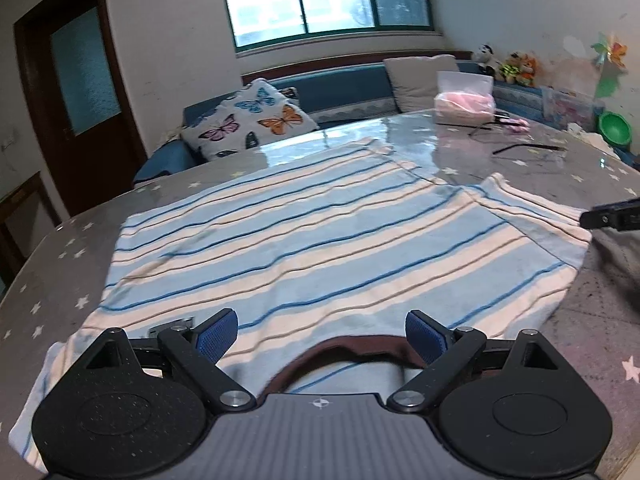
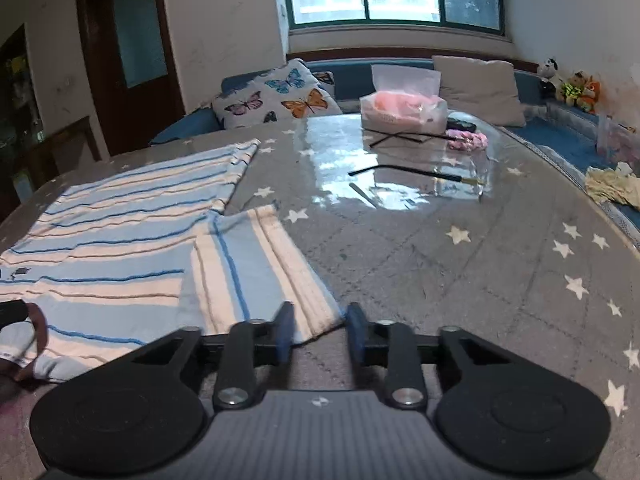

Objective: Fold clothes

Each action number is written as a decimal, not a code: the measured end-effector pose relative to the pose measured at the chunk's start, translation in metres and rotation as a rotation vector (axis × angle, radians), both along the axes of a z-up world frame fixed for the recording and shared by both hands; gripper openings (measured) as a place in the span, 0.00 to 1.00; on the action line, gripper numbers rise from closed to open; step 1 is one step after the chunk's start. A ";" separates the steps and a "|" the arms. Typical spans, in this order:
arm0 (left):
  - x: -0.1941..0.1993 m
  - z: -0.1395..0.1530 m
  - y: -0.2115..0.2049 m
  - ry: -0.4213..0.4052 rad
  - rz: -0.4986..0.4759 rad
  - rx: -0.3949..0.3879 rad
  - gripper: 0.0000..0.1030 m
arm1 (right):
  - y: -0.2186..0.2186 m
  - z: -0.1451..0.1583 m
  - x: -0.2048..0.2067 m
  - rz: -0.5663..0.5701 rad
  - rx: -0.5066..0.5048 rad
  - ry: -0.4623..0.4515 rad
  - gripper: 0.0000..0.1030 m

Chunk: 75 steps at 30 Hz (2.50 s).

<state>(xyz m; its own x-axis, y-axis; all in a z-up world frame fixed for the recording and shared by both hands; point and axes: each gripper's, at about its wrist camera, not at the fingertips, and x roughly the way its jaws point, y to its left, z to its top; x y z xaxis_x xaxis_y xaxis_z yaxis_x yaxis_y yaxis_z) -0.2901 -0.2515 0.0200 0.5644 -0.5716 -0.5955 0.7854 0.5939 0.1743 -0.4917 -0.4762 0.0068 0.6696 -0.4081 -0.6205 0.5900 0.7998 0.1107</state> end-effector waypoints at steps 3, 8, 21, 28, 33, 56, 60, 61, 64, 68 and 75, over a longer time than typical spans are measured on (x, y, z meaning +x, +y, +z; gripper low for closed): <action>-0.004 -0.004 -0.006 0.003 -0.018 0.013 0.90 | 0.003 0.010 -0.001 0.013 -0.002 -0.035 0.04; -0.006 -0.007 -0.006 0.008 -0.020 0.021 0.90 | 0.007 0.027 -0.002 0.036 -0.005 -0.093 0.03; 0.013 -0.002 0.030 0.028 0.089 -0.017 0.90 | 0.069 0.064 0.041 0.308 -0.014 -0.209 0.03; 0.027 -0.002 0.058 0.040 0.174 -0.033 0.90 | 0.103 0.037 0.080 0.437 0.033 -0.136 0.04; 0.038 -0.001 0.077 0.046 0.243 -0.045 0.90 | 0.106 0.023 0.085 0.447 0.045 -0.084 0.07; 0.097 0.000 0.188 0.116 0.626 -0.112 0.71 | 0.057 0.005 0.125 0.326 -0.067 0.062 0.17; 0.111 -0.005 0.214 0.157 0.715 -0.126 0.66 | 0.052 0.003 0.140 0.318 -0.080 0.068 0.23; 0.116 -0.007 0.220 0.176 0.737 -0.134 0.63 | 0.050 0.003 0.143 0.316 -0.083 0.069 0.25; 0.124 -0.009 0.230 0.198 0.761 -0.162 0.59 | 0.063 0.008 0.143 0.351 -0.104 0.068 0.25; 0.127 -0.010 0.230 0.187 0.740 -0.167 0.36 | 0.083 0.015 0.143 0.417 -0.097 0.057 0.27; 0.128 -0.003 0.238 0.187 0.688 -0.220 0.07 | 0.143 0.024 0.162 0.633 -0.090 0.055 0.38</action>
<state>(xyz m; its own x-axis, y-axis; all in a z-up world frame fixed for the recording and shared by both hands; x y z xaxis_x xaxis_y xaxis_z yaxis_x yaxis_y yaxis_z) -0.1625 -0.0136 0.0167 0.7382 -0.2430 -0.6293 0.2288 0.9678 -0.1053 -0.3295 -0.3327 0.0311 0.7660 0.0038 -0.6428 0.0030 1.0000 0.0095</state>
